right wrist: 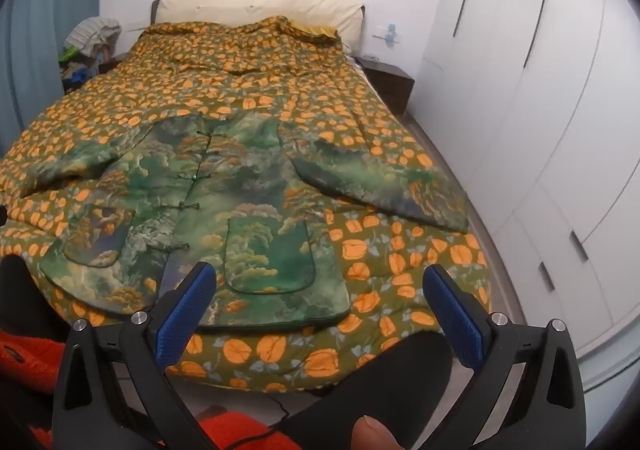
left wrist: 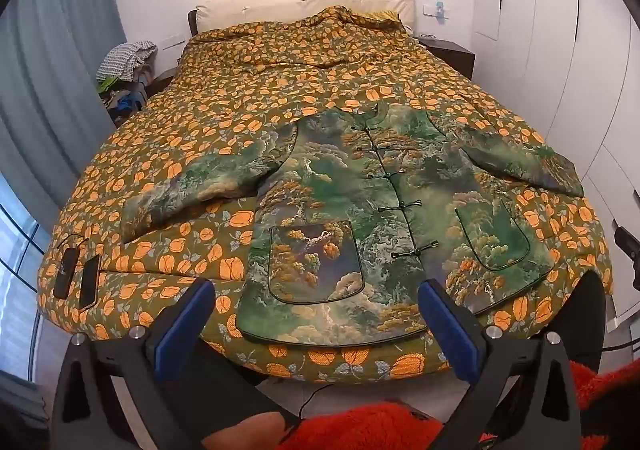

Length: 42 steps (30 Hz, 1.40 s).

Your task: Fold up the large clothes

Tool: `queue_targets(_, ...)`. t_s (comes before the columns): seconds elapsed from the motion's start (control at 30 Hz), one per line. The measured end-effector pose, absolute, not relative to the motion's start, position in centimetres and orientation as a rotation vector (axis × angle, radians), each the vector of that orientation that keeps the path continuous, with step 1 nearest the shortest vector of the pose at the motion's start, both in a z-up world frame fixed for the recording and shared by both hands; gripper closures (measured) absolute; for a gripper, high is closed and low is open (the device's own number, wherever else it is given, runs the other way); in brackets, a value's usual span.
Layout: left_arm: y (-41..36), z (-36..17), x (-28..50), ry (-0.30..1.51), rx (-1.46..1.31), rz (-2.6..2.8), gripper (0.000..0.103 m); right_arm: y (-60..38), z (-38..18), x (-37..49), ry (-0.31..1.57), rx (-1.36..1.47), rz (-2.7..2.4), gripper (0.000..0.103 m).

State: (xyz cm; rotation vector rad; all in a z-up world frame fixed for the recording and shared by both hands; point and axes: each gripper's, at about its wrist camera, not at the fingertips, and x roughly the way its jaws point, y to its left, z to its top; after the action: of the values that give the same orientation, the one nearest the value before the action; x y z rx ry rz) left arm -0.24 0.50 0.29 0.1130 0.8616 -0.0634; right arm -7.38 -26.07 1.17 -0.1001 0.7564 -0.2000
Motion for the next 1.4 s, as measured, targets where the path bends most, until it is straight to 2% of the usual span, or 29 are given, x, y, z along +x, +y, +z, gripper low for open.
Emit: queue_targets(1.4, 0.6, -0.2, -0.4, 0.862, 0.135, -0.061, 0.000, -25.6, 0.6, -7.9, 0.768, -0.099, -0.198, 0.000)
